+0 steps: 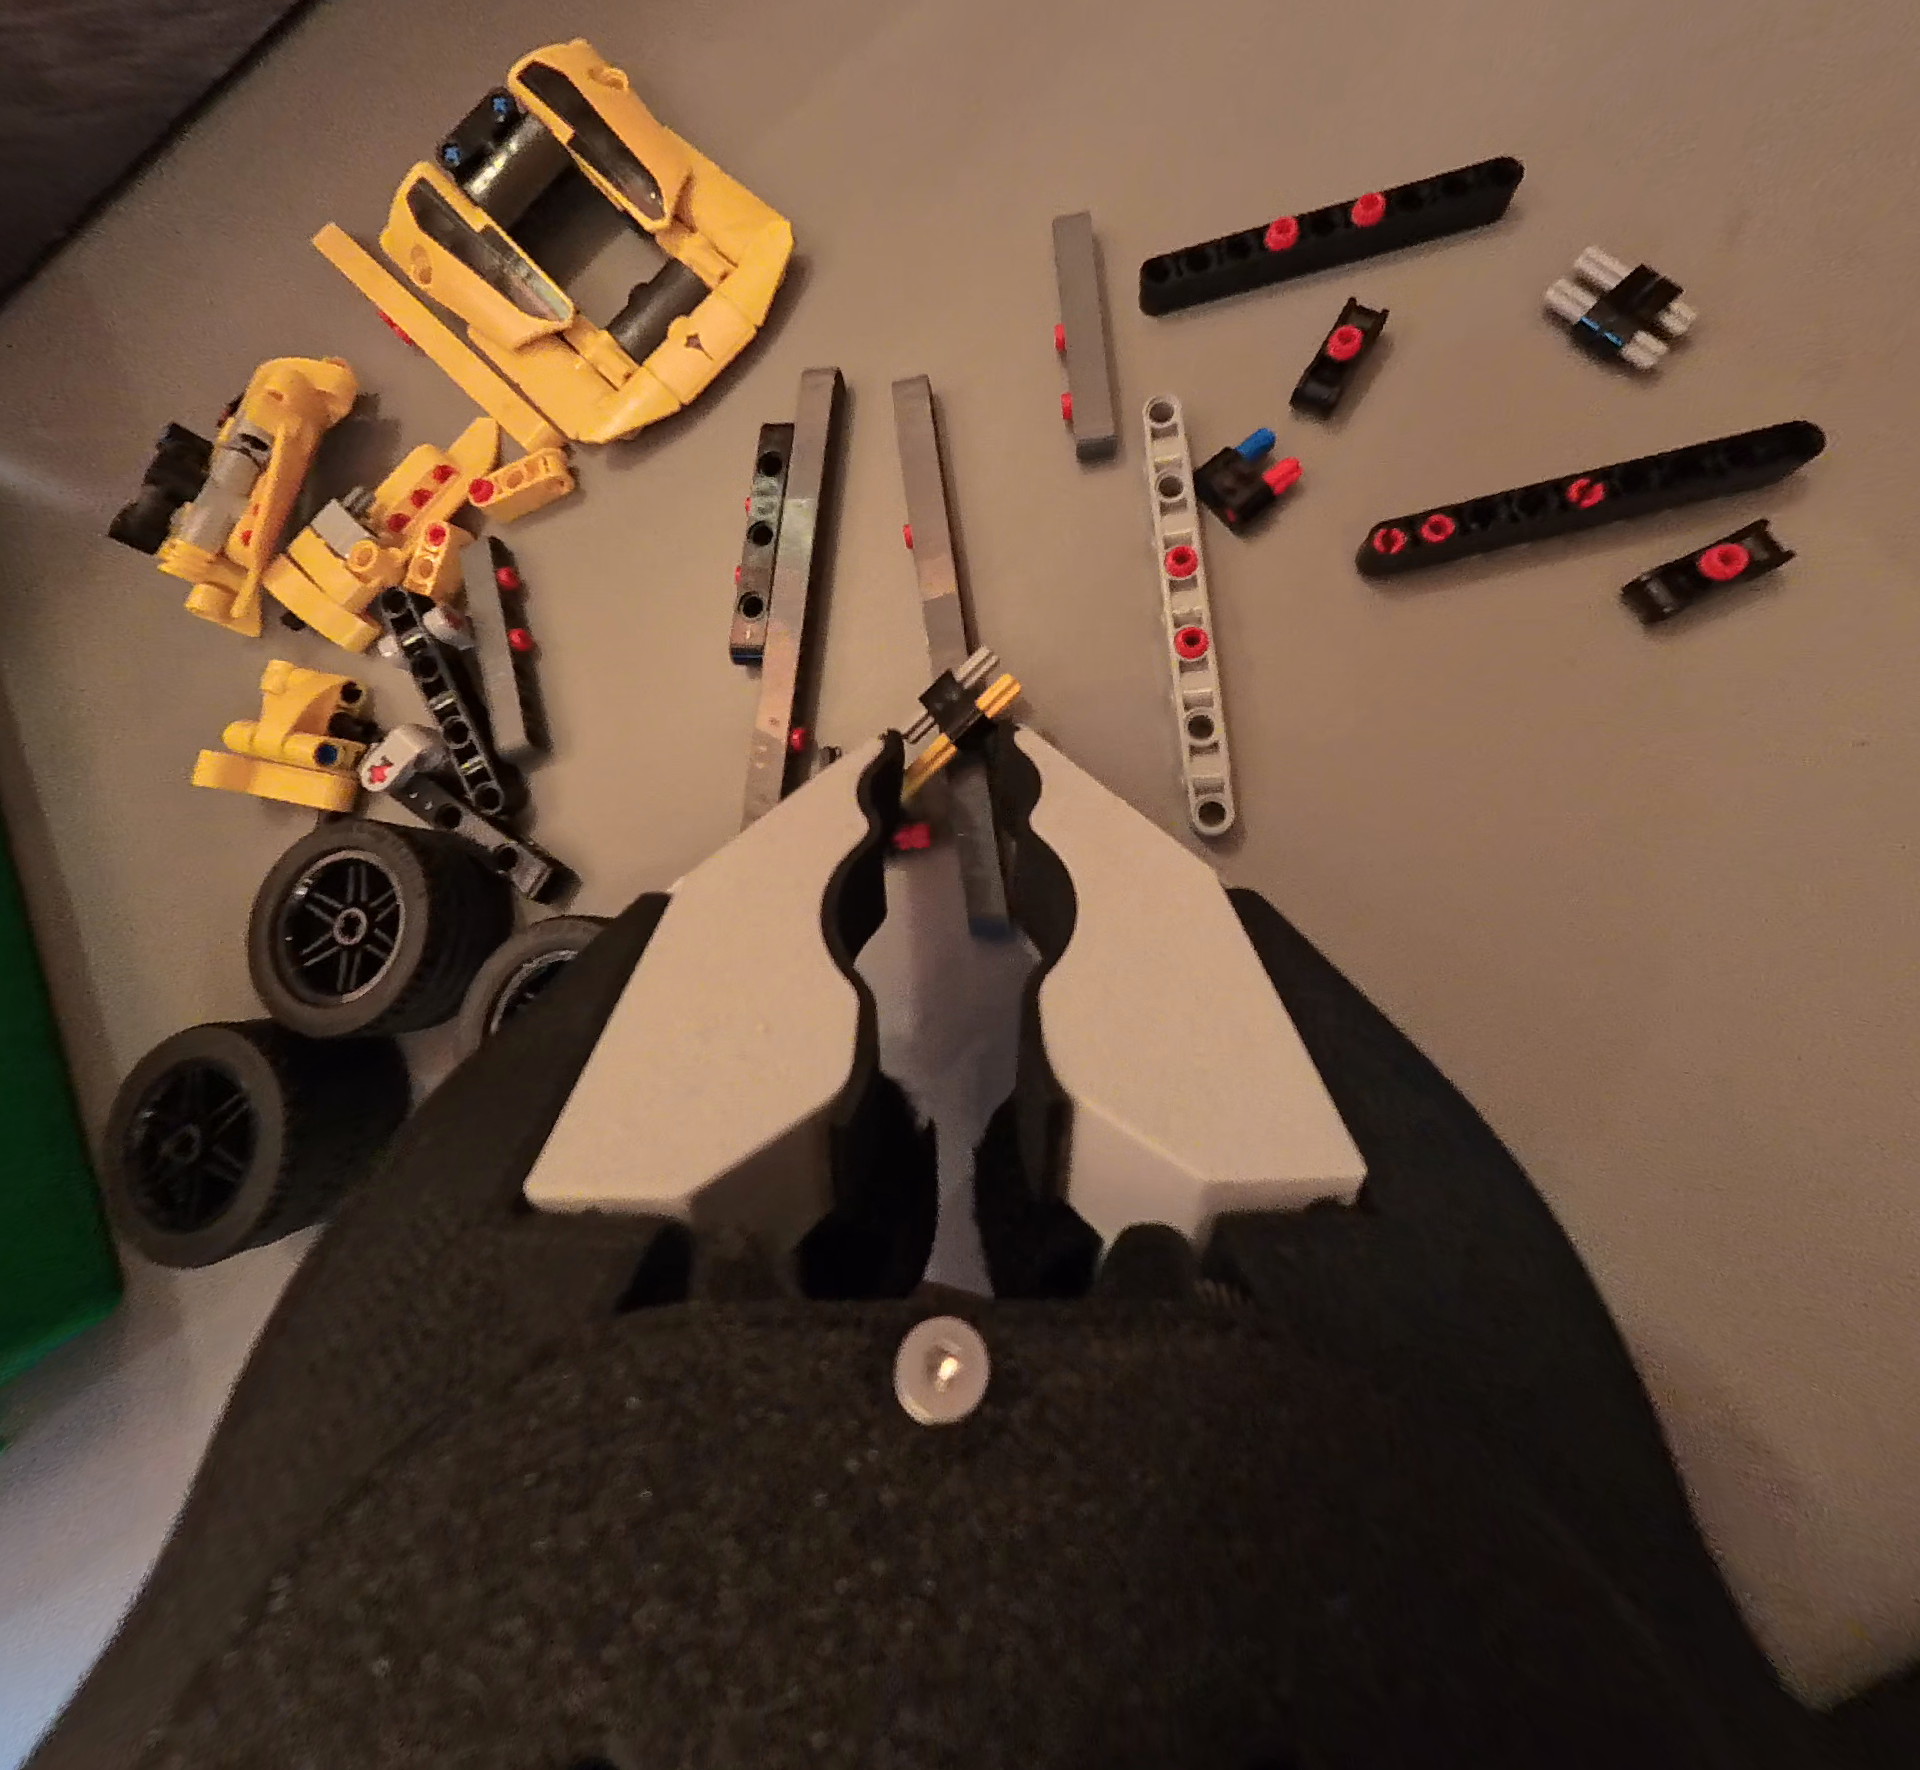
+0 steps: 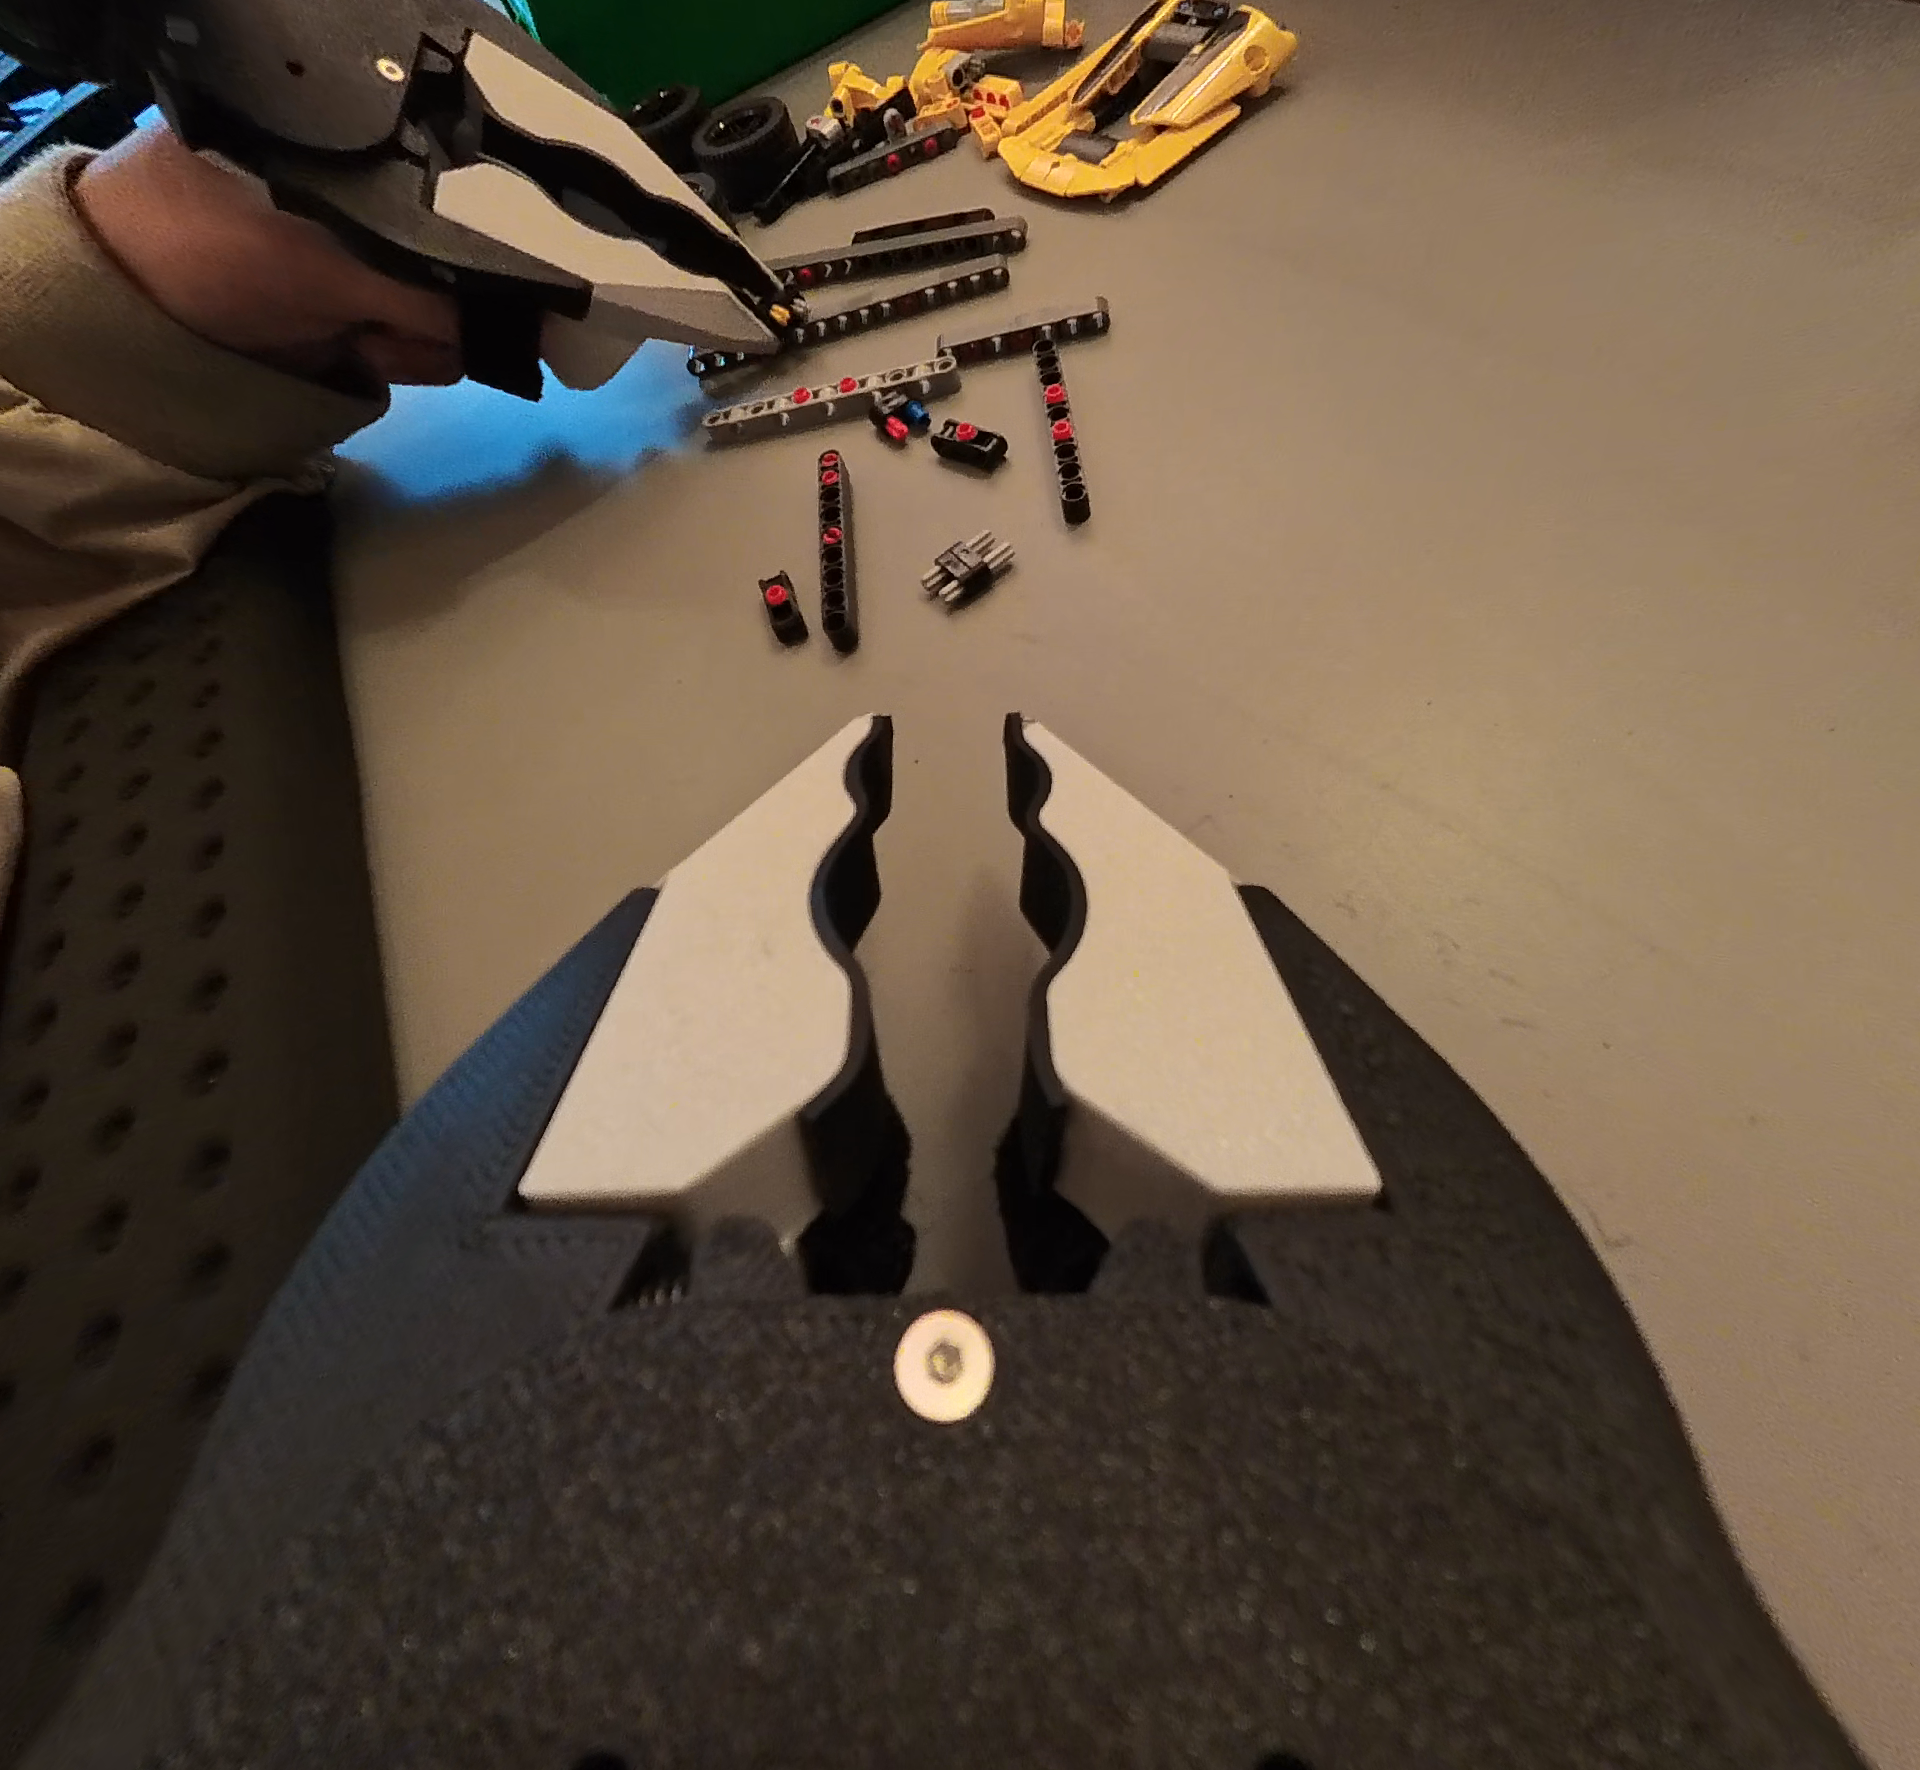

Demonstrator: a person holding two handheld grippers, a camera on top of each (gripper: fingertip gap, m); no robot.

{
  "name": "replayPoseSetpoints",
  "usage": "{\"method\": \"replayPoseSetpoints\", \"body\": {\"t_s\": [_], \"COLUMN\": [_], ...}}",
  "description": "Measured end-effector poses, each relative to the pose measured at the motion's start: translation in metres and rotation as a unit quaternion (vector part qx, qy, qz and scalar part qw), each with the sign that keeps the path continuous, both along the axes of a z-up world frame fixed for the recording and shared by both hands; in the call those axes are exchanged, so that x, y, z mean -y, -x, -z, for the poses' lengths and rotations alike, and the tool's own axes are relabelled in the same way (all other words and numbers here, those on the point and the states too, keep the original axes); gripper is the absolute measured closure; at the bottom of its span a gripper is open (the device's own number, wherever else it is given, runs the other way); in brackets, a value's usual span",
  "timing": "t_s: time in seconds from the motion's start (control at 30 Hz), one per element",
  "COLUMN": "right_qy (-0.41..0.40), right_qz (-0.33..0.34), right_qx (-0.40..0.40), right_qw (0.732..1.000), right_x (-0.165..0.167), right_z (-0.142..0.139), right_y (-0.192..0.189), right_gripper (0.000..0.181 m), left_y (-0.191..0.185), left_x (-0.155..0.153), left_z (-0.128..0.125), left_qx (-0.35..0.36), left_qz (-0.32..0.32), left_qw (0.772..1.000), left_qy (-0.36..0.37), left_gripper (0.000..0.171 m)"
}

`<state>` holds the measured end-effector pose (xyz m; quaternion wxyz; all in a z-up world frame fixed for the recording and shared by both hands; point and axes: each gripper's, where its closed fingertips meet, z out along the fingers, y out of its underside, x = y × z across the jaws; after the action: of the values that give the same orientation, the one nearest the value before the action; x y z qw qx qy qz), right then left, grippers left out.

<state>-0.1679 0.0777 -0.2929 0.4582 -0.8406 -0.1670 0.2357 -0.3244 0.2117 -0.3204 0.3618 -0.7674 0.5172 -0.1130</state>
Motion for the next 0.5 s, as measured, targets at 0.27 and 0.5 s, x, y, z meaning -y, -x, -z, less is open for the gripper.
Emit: {"method": "replayPoseSetpoints", "body": {"t_s": [0.27,0.5], "right_qy": [-0.002,-0.005], "right_qz": [-0.001,0.0], "right_qx": [-0.001,-0.002], "right_qw": [1.0,1.0], "right_x": [0.0,0.0], "right_z": [-0.001,-0.002], "right_y": [0.001,0.0], "right_gripper": [0.162,0.162], "left_y": [-0.002,0.007], "left_x": [0.006,0.031], "left_z": [-0.016,-0.008], "left_qx": [0.029,0.027], "left_qz": [-0.007,-0.025], "left_qw": [0.999,0.999], "left_qy": [-0.02,0.018], "left_gripper": [0.155,0.154]}}
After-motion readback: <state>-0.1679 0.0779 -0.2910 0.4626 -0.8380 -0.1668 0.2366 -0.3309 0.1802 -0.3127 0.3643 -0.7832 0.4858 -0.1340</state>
